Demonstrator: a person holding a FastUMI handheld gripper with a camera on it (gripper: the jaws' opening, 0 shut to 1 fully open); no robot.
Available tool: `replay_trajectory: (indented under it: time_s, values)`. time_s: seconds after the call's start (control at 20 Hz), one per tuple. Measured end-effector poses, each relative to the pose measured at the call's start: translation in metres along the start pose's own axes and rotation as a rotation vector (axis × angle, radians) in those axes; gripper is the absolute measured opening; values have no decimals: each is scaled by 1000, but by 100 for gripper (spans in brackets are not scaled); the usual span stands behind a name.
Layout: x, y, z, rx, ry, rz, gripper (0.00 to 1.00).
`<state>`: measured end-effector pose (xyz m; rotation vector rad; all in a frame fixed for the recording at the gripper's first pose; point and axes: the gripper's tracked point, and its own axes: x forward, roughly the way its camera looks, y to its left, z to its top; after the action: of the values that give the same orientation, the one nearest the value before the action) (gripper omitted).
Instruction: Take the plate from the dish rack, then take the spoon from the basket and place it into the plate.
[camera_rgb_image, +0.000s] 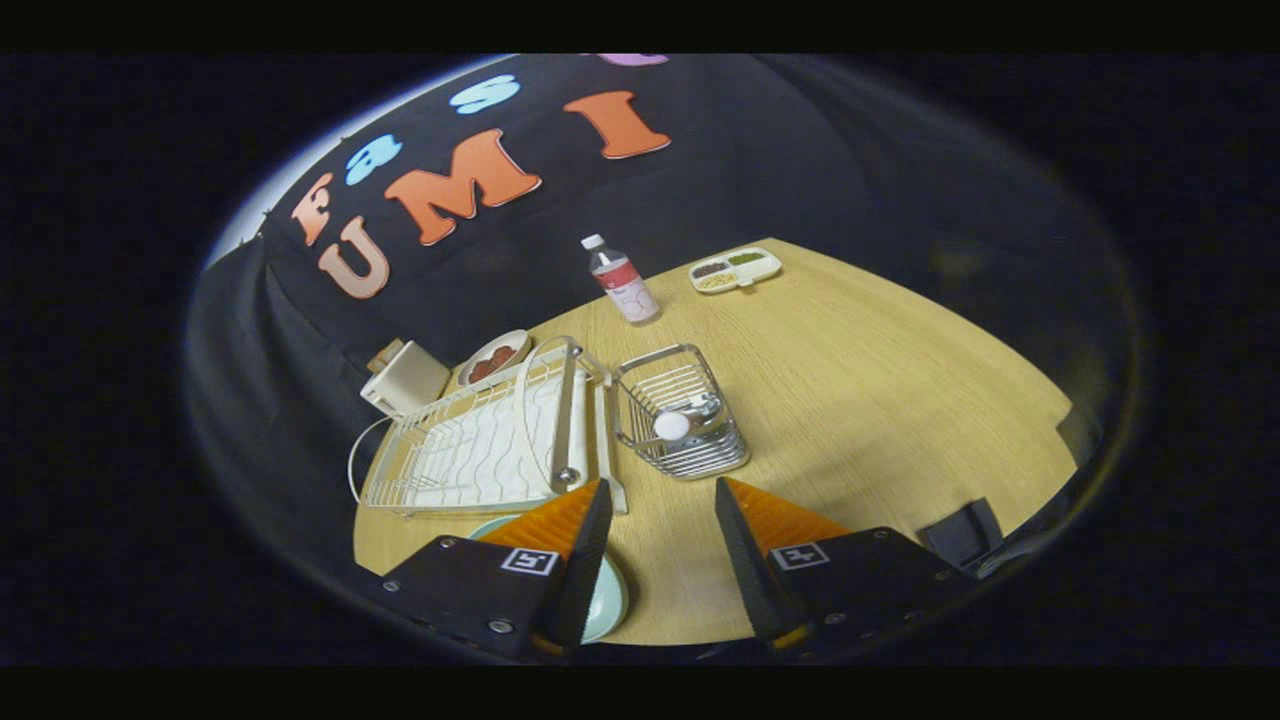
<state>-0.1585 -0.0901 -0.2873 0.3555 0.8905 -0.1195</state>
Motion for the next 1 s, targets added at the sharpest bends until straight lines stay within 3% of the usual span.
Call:
replay_trajectory:
  time_s: [0.35,0.5,0.8,1.0]
  values:
    - [6,1,35,-171,-133,-60,52]
    - [14,-8,38,-247,-155,-115,35]
    - [28,-9,36,-279,-140,-148,15]
    - [24,-4,45,-247,-151,-138,12]
